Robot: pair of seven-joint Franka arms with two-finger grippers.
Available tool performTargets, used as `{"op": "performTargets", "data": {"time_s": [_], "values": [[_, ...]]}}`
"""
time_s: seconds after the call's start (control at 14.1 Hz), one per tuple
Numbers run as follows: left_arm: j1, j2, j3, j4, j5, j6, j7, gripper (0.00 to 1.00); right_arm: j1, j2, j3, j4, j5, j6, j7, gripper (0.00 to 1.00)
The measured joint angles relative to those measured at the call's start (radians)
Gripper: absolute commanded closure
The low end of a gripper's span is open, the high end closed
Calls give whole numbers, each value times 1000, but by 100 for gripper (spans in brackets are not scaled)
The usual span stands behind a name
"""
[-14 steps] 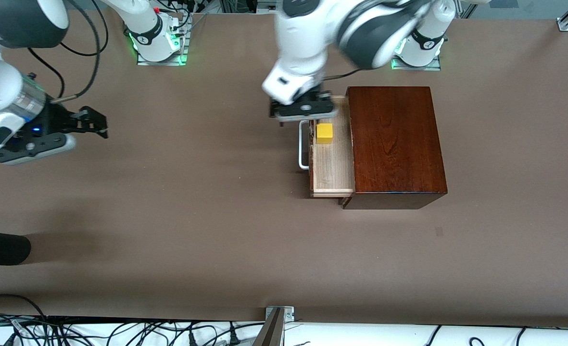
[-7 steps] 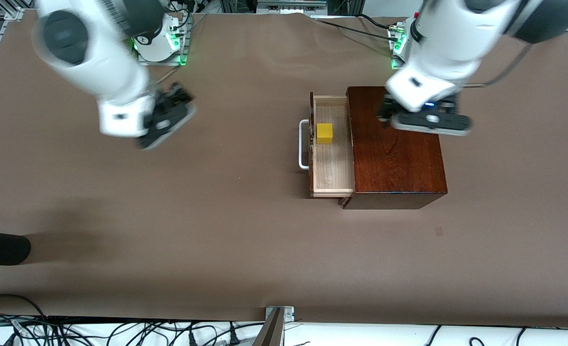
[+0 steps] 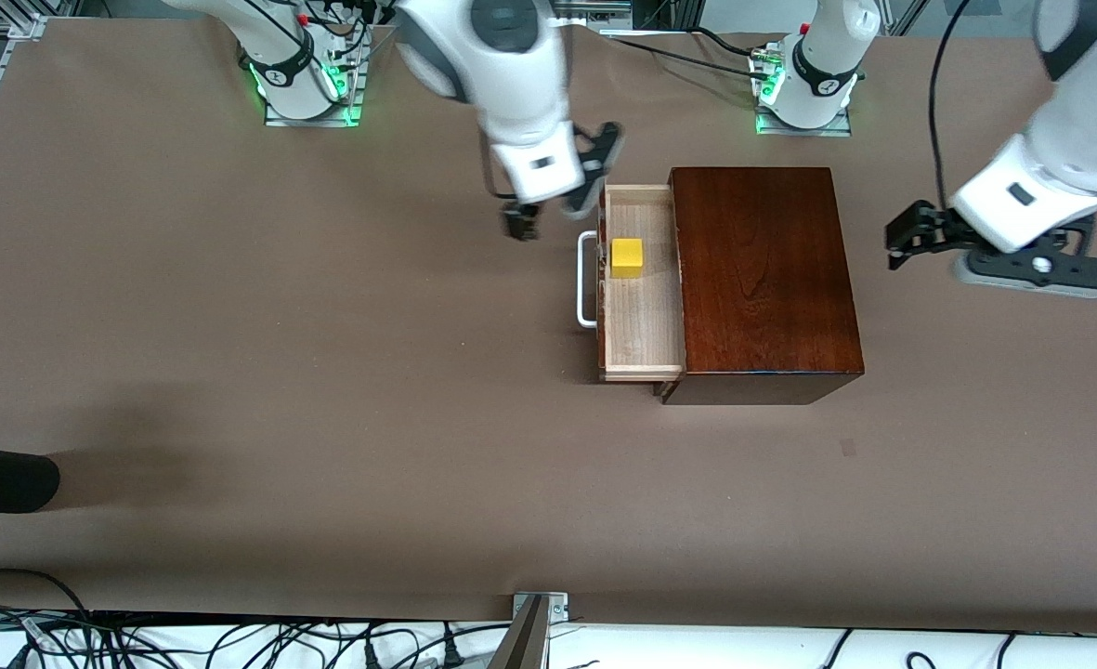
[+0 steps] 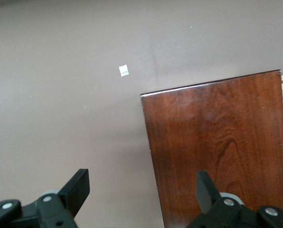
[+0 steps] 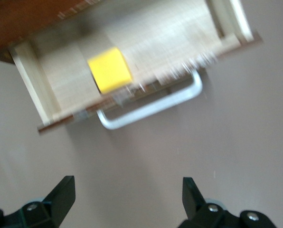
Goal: Open drawer, take yellow block, close drawer
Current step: 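Lower the right gripper into the drawer and grasp the yellow cube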
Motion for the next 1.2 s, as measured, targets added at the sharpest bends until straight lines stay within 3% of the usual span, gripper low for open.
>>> {"op": "performTargets", "data": {"time_s": [0.14,0.49,1.2], "values": [[17,-22,35,-41,-19,2,47,0,60,103,-1,103,-48,19,-10,0],[59,-103,44,-181,-30,91,86,0,121,294,-5,301,-124,31,-102,0],[67,-127,45,-222,-44,108,87,0,125,392,-15,327,-149,93,-197,0]]}}
